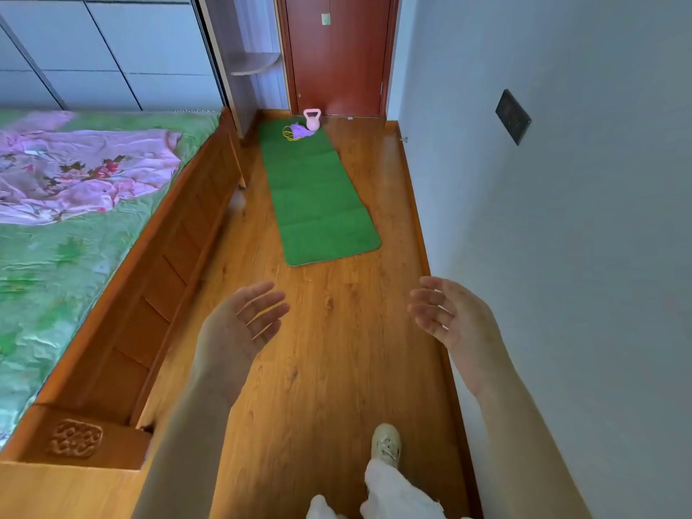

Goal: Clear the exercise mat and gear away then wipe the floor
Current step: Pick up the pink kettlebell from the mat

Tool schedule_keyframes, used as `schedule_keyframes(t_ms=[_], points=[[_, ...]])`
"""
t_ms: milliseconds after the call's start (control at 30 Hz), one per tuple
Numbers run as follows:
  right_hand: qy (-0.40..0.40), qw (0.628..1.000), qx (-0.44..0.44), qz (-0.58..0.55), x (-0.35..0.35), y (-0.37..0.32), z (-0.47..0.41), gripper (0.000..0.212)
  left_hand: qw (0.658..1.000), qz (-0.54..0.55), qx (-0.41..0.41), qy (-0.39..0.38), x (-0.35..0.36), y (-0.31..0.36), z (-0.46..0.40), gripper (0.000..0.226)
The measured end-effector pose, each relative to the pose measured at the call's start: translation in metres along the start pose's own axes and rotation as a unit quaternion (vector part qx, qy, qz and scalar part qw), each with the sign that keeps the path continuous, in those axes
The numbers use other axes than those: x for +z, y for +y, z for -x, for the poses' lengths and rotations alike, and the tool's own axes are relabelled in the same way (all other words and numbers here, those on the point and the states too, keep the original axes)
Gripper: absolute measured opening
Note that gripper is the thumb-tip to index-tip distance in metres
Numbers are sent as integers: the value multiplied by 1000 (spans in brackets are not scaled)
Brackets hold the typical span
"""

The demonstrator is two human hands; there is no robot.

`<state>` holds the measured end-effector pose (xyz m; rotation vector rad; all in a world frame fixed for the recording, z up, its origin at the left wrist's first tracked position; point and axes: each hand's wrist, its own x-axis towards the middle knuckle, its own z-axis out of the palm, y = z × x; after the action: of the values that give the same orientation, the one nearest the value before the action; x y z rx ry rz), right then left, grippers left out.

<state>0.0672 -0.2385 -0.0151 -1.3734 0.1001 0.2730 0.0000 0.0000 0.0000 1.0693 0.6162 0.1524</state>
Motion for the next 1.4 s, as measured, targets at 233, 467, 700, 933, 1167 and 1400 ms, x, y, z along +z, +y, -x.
schedule_keyframes(t_ms=[233,467,700,933,1167,1400], points=[[4,1000,11,17,-12,-10,-77,20,999,-16,-18,31,45,-3,-62,27],[11,1000,-8,21,-39,-53,-184,21,1000,-16,-9,12,123,12,-144,25],[13,999,17,24,-56,-64,-260,21,1000,-20,-22,7,173,14,-212,25],[48,998,23,31,-67,-72,-341,21,999,-13,-35,28,204,26,-298,23],[57,997,21,47,-41,-87,-454,20,999,-27,-42,-6,236,51,-414,24],[71,997,18,40,-4,-118,-572,22,998,-50,-22,-20,259,104,-532,25]])
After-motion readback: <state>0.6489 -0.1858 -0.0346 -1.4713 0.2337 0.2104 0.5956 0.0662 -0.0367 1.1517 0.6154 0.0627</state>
